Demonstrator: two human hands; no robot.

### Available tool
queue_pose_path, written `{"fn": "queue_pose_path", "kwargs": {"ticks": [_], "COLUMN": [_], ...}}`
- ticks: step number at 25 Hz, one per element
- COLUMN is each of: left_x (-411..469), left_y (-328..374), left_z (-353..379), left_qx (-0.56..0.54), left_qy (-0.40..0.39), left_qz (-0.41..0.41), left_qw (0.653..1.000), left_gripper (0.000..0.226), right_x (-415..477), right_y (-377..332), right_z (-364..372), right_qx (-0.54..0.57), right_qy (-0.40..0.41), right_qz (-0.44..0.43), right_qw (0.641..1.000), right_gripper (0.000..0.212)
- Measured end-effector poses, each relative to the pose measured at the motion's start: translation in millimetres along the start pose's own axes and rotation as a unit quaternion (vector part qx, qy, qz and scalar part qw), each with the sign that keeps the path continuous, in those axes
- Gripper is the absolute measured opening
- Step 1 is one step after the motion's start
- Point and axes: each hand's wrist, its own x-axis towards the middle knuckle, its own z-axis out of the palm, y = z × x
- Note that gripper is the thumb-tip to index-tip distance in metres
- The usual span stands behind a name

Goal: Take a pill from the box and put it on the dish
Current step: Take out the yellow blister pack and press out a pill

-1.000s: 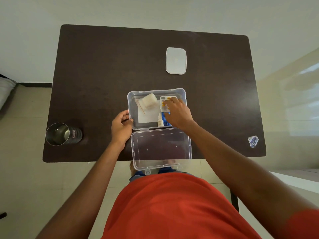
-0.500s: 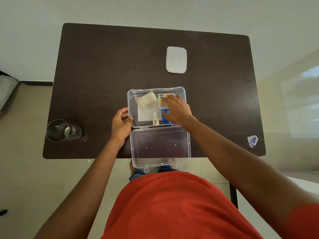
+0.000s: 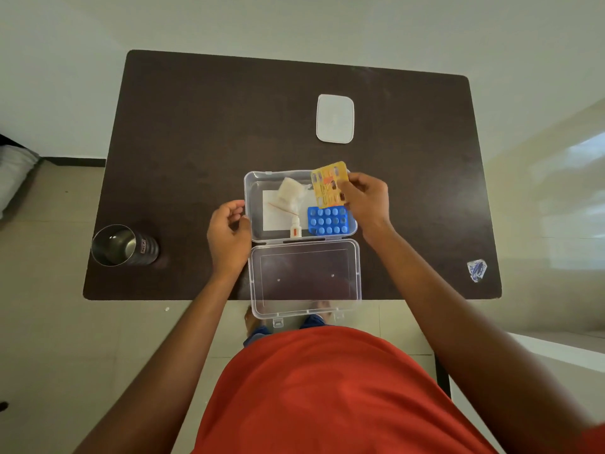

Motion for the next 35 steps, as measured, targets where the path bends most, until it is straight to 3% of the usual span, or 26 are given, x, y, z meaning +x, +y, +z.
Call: {"fn": "queue_pose_path", "kwargs": {"ticks": [3, 5, 7, 17, 25, 35], "left_x": [-22.8, -39.6, -52.3, -65.1, -65.6, -71.7], "left_y": [20.7, 33.4, 37.3, 38.6, 40.9, 40.2], "left_z": [1.5, 10.6, 19.8, 12.2, 8.3, 12.4], "left_qx": [-0.069, -0.128, -0.144, -0.110, -0.097, -0.146], "left_qy": [-0.075, -0.152, -0.190, -0.165, -0.185, -0.173], "left_qz": [-0.014, -0.090, -0.114, -0.108, -0.115, -0.123], "left_qw": [0.995, 0.976, 0.964, 0.974, 0.971, 0.966], "left_gripper": [0.022, 0.024, 0.028, 0.023, 0.021, 0.013], "right_x": [-40.5, -62.2, -73.8, -89.1, -96.6, -97.4], "right_y": [-1.1, 4.7, 10.9, 12.2, 11.0, 13.8], "right_z": [-13.4, -14.9, -10.4, 5.6, 9.2, 10.3], "right_qx": [0.167, 0.220, 0.233, 0.083, 0.109, 0.095], "right_qy": [-0.083, -0.128, -0.145, -0.188, -0.167, -0.180], "right_qz": [0.144, 0.172, 0.173, 0.044, 0.026, 0.051], "right_qw": [0.972, 0.952, 0.946, 0.978, 0.979, 0.978], "right_gripper": [0.010, 0.007, 0.008, 0.035, 0.015, 0.011]}}
